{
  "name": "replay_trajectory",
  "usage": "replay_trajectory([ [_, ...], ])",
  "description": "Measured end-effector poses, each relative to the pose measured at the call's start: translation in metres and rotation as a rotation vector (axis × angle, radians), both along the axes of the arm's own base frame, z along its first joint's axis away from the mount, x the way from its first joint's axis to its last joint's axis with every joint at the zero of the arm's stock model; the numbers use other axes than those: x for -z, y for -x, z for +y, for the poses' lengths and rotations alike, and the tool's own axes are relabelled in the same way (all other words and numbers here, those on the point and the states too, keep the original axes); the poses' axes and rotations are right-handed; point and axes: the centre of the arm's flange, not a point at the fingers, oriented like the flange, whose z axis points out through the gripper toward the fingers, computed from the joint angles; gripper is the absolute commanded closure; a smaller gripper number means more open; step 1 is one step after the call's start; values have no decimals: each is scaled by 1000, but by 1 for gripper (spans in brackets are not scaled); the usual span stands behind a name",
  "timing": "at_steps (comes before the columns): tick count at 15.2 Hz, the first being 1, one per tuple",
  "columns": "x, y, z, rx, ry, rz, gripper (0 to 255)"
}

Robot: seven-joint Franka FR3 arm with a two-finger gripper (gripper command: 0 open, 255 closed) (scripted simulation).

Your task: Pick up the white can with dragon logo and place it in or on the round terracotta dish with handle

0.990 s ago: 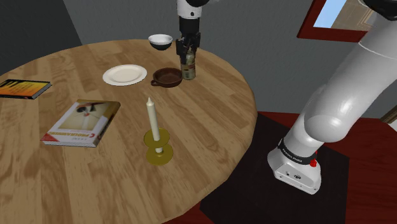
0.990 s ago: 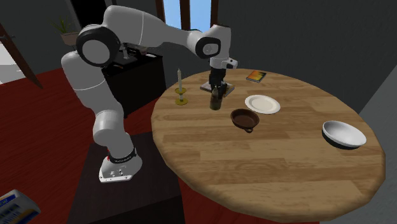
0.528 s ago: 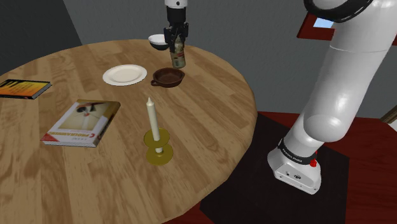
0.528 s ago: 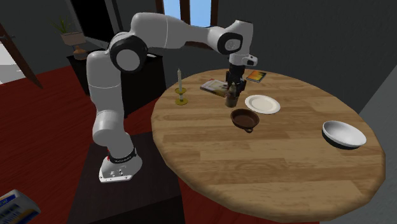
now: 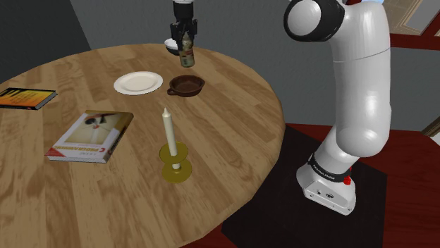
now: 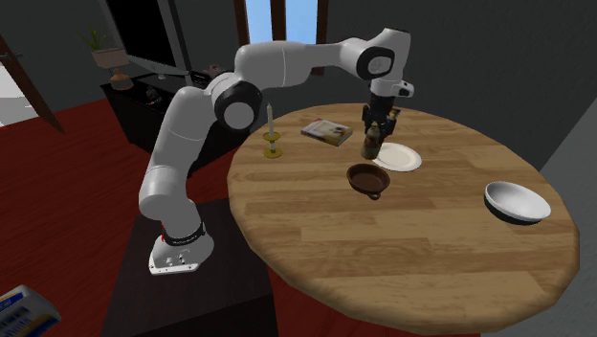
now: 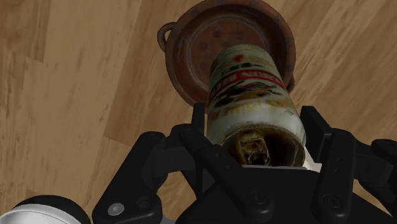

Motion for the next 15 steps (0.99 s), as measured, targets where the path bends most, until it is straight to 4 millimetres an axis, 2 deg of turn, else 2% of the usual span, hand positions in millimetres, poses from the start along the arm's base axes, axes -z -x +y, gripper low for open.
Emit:
replay_trajectory([
  [15,76,-3,-3,0,0,0,255],
])
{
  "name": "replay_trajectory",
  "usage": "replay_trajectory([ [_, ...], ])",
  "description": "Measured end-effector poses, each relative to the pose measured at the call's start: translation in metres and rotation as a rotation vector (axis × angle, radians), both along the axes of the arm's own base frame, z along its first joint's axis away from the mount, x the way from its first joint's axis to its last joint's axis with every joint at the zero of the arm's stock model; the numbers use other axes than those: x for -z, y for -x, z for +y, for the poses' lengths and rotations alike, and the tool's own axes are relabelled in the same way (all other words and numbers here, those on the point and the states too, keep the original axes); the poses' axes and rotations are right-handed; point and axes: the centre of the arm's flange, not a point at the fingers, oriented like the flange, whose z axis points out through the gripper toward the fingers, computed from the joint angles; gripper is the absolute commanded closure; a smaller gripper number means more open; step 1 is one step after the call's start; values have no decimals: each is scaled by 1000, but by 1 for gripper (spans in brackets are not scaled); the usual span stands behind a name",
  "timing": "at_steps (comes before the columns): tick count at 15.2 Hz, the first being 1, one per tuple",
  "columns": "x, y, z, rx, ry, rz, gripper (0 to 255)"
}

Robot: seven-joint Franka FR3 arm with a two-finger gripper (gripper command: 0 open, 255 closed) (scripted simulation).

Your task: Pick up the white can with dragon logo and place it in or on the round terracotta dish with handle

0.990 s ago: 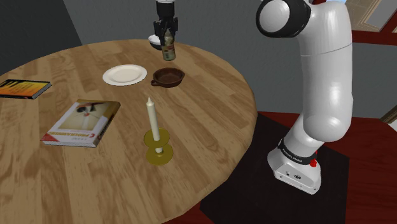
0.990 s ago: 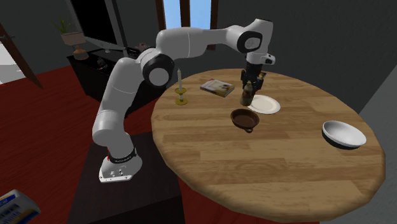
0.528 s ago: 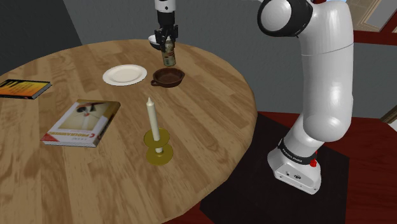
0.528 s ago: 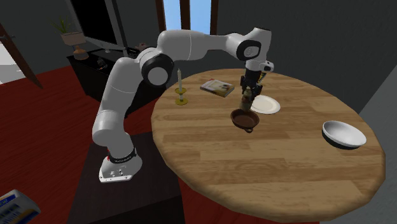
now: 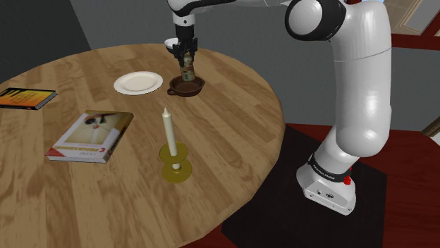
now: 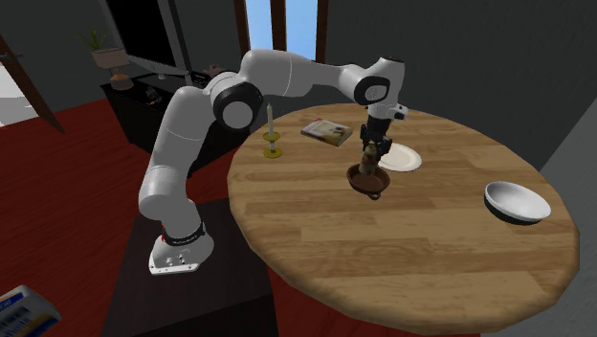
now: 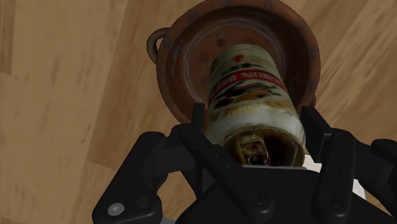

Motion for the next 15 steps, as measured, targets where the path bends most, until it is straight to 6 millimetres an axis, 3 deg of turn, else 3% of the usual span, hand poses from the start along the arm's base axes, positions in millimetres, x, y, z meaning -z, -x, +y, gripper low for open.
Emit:
replay_trajectory([
  [3,16,1,0,0,0,0,255],
  [9,19,0,0,0,0,0,255],
  [10,19,0,0,0,0,0,0],
  [15,19,0,0,0,0,-1,0],
])
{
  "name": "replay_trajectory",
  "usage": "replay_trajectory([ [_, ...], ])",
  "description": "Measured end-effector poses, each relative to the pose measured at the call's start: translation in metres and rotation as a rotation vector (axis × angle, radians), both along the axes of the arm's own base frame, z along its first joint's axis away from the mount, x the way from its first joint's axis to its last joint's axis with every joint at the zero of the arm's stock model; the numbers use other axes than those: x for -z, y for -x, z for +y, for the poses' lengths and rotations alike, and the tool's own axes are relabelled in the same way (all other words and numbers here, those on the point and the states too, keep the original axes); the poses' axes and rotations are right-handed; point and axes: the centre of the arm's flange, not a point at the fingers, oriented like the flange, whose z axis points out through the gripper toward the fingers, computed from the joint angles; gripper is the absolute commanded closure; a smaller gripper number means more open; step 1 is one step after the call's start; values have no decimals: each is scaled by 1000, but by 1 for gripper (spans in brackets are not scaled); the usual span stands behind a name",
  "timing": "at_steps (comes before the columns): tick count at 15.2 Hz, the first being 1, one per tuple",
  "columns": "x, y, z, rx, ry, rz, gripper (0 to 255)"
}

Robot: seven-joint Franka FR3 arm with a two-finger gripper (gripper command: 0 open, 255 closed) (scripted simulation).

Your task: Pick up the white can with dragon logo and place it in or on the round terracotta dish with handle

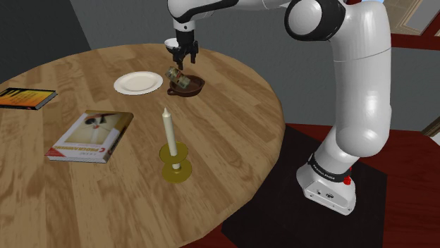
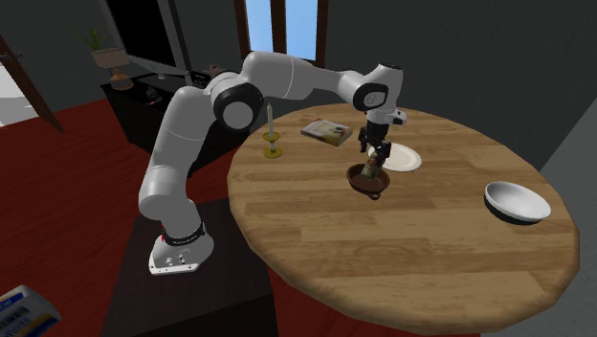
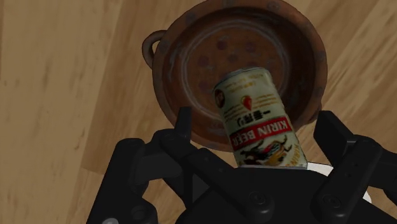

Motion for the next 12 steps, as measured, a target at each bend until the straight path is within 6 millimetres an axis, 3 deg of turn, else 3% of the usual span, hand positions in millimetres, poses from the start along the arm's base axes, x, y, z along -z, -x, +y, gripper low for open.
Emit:
replay_trajectory([
  [2,-6,-1,1,0,0,0,0],
  [6,-45,-1,-1,0,0,-1,0],
  [12,-50,0,0,0,0,0,0],
])
